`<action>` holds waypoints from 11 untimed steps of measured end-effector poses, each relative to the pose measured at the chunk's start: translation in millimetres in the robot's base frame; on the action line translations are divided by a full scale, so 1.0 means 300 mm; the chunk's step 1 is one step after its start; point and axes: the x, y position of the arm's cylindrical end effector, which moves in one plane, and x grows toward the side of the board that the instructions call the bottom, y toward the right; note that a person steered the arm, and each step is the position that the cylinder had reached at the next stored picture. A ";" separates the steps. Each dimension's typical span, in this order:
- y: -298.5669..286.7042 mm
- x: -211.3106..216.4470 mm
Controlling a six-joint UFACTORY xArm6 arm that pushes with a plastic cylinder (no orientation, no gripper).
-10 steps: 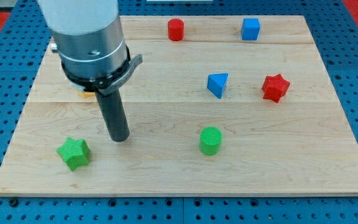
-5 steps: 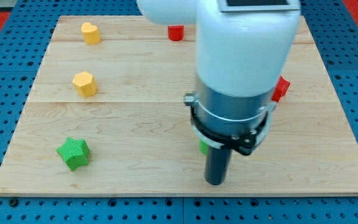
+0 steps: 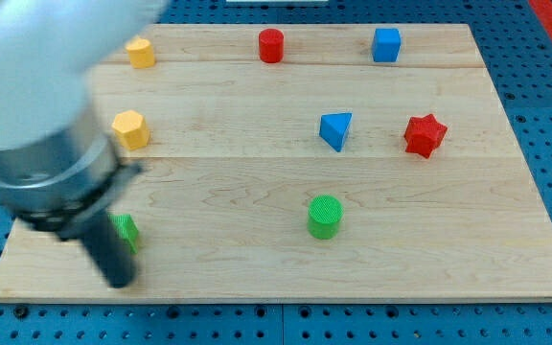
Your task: Push the green star towards the green circle
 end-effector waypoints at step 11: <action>0.505 -0.260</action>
